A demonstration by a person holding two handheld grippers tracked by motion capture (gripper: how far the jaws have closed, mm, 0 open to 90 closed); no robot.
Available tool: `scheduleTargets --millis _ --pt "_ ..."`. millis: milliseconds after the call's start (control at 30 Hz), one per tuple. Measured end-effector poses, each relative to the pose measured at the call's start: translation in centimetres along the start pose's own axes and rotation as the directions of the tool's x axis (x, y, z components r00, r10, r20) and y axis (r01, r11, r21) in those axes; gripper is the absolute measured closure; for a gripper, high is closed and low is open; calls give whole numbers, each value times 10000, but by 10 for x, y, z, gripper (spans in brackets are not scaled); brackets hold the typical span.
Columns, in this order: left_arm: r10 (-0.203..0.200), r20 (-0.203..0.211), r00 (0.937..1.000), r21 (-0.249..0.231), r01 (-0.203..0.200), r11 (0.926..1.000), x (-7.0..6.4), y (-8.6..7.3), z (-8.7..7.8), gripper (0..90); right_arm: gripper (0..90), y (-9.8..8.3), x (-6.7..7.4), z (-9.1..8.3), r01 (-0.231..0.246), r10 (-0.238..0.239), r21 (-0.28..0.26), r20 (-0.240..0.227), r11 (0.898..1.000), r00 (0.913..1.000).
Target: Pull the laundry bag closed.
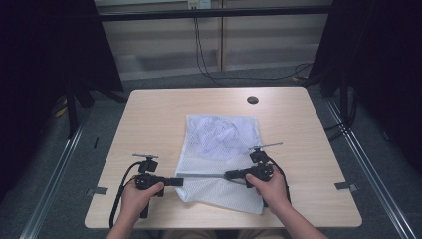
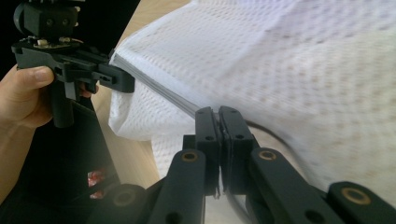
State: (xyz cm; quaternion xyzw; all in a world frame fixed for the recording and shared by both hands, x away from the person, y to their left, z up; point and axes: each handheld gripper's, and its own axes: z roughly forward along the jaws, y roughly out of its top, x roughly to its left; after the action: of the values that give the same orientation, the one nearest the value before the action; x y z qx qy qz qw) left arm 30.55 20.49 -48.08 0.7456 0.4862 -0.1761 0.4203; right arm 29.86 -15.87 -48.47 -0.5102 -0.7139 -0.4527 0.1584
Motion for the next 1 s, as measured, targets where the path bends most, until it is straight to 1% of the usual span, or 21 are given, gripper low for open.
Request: scheduleTargets --millis 67,100,300,333,400,500,533,567,600,733,767,800,833,900,967,1000 --pt "-39 29 10000 -2 39 10000 -1 0 1 881 869 -1 -2 -3 -24 24 -38 31 10000 10000" --pt "61 5 10000 32 -61 10000 -1 0 2 881 869 -1 -2 -5 -19 19 -47 68 10000 10000" --pt "33 15 10000 6 -33 10000 -2 0 2 881 869 -2 -2 -7 21 -21 -105 64 9999 10000" --pt "-23 69 10000 -1 23 10000 -2 0 2 881 869 -2 -3 -8 26 -26 -92 42 10000 10000" --pt "7 -33 10000 -5 -7 10000 -2 0 3 881 869 -2 -3 -8 9 -9 -67 37 10000 10000" --pt "18 -63 10000 40 -17 10000 -1 0 3 881 869 -2 -4 -10 40 -39 -87 133 10000 9999" --pt "-100 -6 10000 38 100 9999 -2 -1 3 881 869 -2 -5 -11 -41 42 -55 173 10000 9998" --pt "-6 -63 10000 47 7 10000 -2 -1 3 881 869 -2 -6 -12 35 -33 -111 179 9999 9998" --pt "35 -50 10000 67 -34 10000 -2 -1 3 881 869 -3 -7 -14 -33 35 -90 204 10000 9998" --pt "44 -37 10000 129 -44 9999 -2 0 4 881 869 -3 -8 -18 61 -58 -146 208 9999 9998" --pt "-12 -46 10000 97 12 10000 -2 0 4 881 869 -3 -7 -19 -6 8 -106 229 9999 9997" --pt "20 -10 10000 107 -20 9999 -2 0 3 881 869 -3 -8 -19 76 -73 -114 282 9999 9996" --pt "60 -25 10000 83 -59 9999 -2 0 3 881 869 -3 -9 -20 71 -68 -131 206 9999 9998" --pt "42 -30 10000 86 -41 10000 -2 0 3 881 869 -4 -9 -21 90 -86 -174 225 9998 9997" --pt "55 17 10000 88 -55 9999 -2 0 3 881 869 -4 -9 -23 -16 19 -174 190 9998 9998" --pt "67 29 10000 82 -67 9999 -2 0 3 881 869 -4 -9 -23 8 -4 -191 189 9998 9998"
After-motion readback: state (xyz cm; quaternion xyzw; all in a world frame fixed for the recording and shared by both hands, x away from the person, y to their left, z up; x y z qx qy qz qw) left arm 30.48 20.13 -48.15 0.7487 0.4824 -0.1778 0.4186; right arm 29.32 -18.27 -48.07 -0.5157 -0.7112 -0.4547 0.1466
